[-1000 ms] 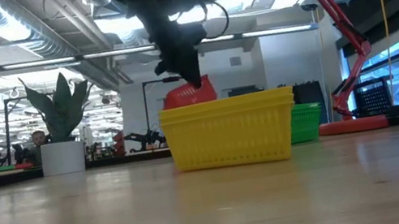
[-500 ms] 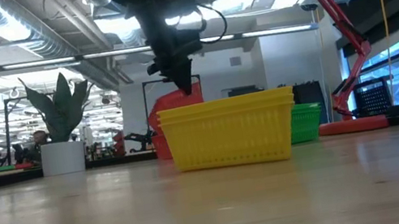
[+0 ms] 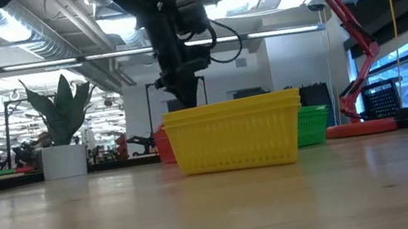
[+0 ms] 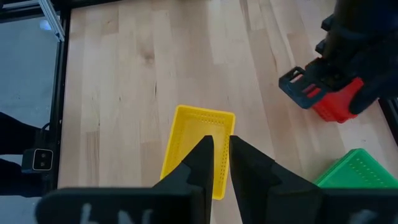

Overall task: Stack baskets by color
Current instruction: Stack the top left red bin on the top right red bin, then stack the bottom red bin on the top red bin

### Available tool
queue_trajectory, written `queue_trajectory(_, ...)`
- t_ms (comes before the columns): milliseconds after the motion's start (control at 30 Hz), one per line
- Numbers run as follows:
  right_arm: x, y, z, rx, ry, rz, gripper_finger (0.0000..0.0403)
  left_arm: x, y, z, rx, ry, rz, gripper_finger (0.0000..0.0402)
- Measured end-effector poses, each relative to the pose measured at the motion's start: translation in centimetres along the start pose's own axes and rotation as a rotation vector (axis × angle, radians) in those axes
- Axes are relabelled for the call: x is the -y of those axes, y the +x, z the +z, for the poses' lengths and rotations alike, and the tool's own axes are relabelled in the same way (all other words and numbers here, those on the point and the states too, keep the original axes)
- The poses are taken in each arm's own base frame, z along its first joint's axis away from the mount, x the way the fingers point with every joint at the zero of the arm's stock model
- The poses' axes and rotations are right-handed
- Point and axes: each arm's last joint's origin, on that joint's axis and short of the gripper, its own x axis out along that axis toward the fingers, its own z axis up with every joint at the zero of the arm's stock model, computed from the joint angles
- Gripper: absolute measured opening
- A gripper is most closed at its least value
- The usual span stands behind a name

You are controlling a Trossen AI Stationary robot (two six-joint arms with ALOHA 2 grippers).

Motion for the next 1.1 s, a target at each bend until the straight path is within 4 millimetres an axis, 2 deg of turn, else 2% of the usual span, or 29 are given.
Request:
queue_trajectory(300, 0.0, 0.0, 0.0, -0.001, 0.007, 0.0, 0.005, -0.4, -0.4, 0.0, -0.012, -0.004, 0.035, 0.0066)
queue_trajectory(433, 0.0, 0.0, -0.3, -0.033, 0.082, 0.001, 0.005, -0.6, -1.7, 0.0, -0.072, 0.006, 0.036, 0.0067)
queue_trajectory(533, 0.1, 0.0, -1.3, -0.147, 0.11, 0.028, 0.005, -0.6, -3.4, 0.1, -0.093, 0.022, 0.033, 0.0063)
queue_trajectory(667, -1.0, -0.3, -2.8, -0.32, 0.085, 0.158, 0.005, -0.5, -6.9, 0.2, -0.05, 0.078, 0.027, 0.006)
queue_trajectory(800, -3.2, -0.7, -3.7, -0.366, -0.083, 0.268, 0.005, -0.1, -11.1, -0.2, 0.051, 0.106, 0.016, 0.0062)
queue_trajectory(933, -5.5, -1.0, -4.6, -0.396, -0.153, 0.304, 0.005, 0.3, -16.0, -1.4, 0.167, 0.092, -0.004, 0.006)
queue_trajectory(1100, -8.3, -0.9, -6.2, -0.464, -0.147, 0.319, 0.005, 1.0, -21.4, -3.3, 0.296, 0.038, -0.047, 0.0061)
